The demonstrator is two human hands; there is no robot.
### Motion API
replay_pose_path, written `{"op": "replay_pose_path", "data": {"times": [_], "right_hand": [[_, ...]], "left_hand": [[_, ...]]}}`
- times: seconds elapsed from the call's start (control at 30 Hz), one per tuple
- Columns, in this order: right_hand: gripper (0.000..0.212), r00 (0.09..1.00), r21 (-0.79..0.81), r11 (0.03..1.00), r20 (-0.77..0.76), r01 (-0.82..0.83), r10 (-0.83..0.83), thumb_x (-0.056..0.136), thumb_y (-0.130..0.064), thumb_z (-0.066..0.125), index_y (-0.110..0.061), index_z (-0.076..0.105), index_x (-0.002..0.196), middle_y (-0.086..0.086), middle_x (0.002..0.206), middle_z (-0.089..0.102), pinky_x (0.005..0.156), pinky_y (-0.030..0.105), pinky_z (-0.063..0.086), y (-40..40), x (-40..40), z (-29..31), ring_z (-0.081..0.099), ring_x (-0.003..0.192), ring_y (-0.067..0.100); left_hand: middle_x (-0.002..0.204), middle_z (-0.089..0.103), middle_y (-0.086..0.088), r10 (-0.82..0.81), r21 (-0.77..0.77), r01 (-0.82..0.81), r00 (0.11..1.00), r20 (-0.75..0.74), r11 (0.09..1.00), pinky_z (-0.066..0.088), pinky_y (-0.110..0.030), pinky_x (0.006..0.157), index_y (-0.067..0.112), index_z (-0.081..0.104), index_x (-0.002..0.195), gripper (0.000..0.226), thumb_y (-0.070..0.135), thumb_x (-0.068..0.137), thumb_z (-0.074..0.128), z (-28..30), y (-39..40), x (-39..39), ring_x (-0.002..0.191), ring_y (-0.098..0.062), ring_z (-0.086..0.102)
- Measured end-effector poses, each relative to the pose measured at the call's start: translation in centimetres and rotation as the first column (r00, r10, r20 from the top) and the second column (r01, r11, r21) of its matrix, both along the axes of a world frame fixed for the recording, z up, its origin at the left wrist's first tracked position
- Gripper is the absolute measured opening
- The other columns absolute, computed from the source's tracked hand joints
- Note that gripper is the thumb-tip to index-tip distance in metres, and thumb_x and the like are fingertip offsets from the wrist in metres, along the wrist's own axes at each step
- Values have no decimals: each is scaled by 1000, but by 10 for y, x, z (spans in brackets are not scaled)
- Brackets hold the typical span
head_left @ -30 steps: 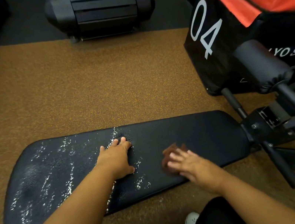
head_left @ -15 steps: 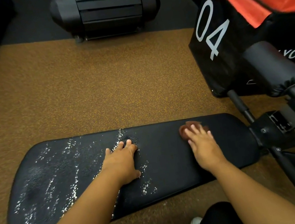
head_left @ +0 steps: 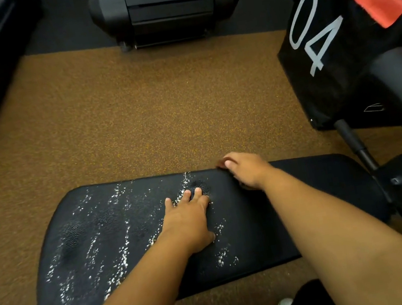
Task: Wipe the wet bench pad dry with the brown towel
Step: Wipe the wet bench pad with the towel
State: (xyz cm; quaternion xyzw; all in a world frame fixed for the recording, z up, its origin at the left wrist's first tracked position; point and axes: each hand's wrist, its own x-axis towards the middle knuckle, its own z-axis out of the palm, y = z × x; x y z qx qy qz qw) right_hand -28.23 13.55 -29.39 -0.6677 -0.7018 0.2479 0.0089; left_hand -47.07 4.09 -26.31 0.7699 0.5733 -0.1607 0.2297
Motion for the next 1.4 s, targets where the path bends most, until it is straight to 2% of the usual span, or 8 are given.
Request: {"op": "replay_pose_path", "data": {"times": [0.2,0.5,0.73,0.97,1.13,1.2,1.3,1.4], "right_hand": [[35,943,-74,972,271,223,-196,93,-29,40,-13,58,119,14,131,55,99,39,41,19,-6,2,51,119,33],[32,970,-19,990,-202,-143,136,99,-27,40,-26,54,128,4,130,58,94,32,38,-5,-86,6,52,116,27],[31,982,90,991,155,99,-112,100,-26,35,-19,52,125,11,133,54,109,42,23,-13,-39,-7,42,127,29],[44,954,172,946,-77,-274,291,101,-22,40,-29,35,144,-5,156,21,115,32,-2,-68,-41,-11,8,145,13],[46,989,177,977,74,116,-131,101,-20,34,-23,30,147,3,158,18,116,40,3,-72,-24,-13,6,146,23],[47,998,193,981,57,22,-33,100,-20,36,-20,29,147,6,158,16,116,42,3,-84,-52,-10,9,145,25],[46,928,170,921,-75,-350,366,99,-19,42,-23,35,145,1,157,19,116,37,-1,-113,-55,-3,8,146,19],[45,945,194,935,-79,-297,317,99,-16,44,-27,39,142,-4,155,23,118,37,1,-108,-14,-7,9,145,15]], "left_hand": [[162,1,3,-6,-6,6,1000,-1,1000,4,-56,118,25,17,150,88,45,81,67,-1,1,0,149,-21,0],[162,3,2,-26,33,26,1000,1,999,1,-58,117,22,10,152,92,46,81,65,-2,-2,-1,149,-22,1],[162,0,3,83,79,-91,991,101,993,-1,-52,119,22,14,151,89,49,82,62,2,-8,-18,149,-17,0],[162,2,-1,198,66,-199,980,22,978,0,-52,119,18,13,151,99,57,77,64,4,-10,-35,149,-18,3],[162,-1,2,205,23,-205,979,-3,978,-1,-54,119,19,8,153,106,61,74,65,2,-14,-40,149,-18,2],[162,0,2,197,26,-196,980,-23,980,0,-54,119,19,8,153,108,63,72,65,2,-13,-39,149,-18,2],[162,0,3,173,11,-172,983,-54,985,1,-55,118,21,8,152,110,64,69,67,3,-10,-40,149,-16,4],[162,-1,4,143,-25,-144,988,-60,989,2,-56,118,22,8,152,110,62,69,68,5,-6,-44,149,-16,5]]}}
